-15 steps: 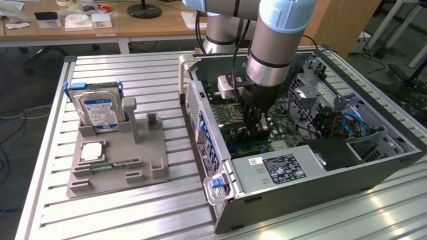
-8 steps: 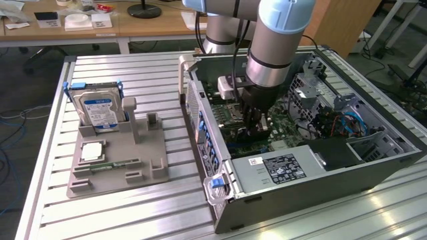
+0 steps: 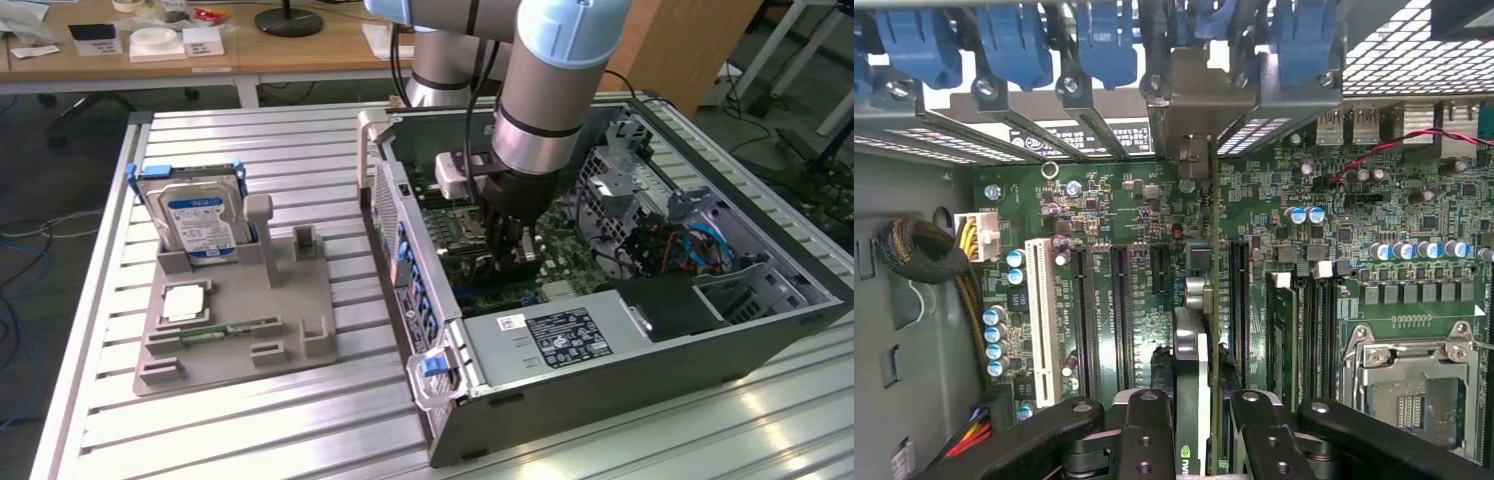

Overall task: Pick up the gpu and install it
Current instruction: 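Insert the gpu into the slot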

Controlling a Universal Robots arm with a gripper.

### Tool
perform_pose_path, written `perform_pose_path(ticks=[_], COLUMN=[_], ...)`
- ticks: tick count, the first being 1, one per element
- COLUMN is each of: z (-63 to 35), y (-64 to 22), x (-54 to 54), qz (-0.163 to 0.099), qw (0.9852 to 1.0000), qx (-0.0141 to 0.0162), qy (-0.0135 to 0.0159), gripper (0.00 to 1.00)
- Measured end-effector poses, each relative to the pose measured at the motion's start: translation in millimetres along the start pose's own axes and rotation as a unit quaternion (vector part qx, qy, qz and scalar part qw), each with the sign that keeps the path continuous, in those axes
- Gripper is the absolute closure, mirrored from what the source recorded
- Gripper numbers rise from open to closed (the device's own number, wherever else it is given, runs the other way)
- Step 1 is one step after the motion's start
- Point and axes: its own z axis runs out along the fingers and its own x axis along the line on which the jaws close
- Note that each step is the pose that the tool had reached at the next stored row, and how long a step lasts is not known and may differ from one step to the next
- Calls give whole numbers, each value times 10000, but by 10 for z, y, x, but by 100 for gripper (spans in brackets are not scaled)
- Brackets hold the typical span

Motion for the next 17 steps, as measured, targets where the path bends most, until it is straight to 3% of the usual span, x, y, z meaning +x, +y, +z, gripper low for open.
perform_pose_path(ticks=[5, 10, 17], z=[5, 3, 9], y=[0, -1, 0], x=[0, 1, 1], qz=[-6, -8, -8], qw=[10000, 10000, 10000], qx=[6, 25, 29], qy=[-49, -45, -46], gripper=[73, 73, 73])
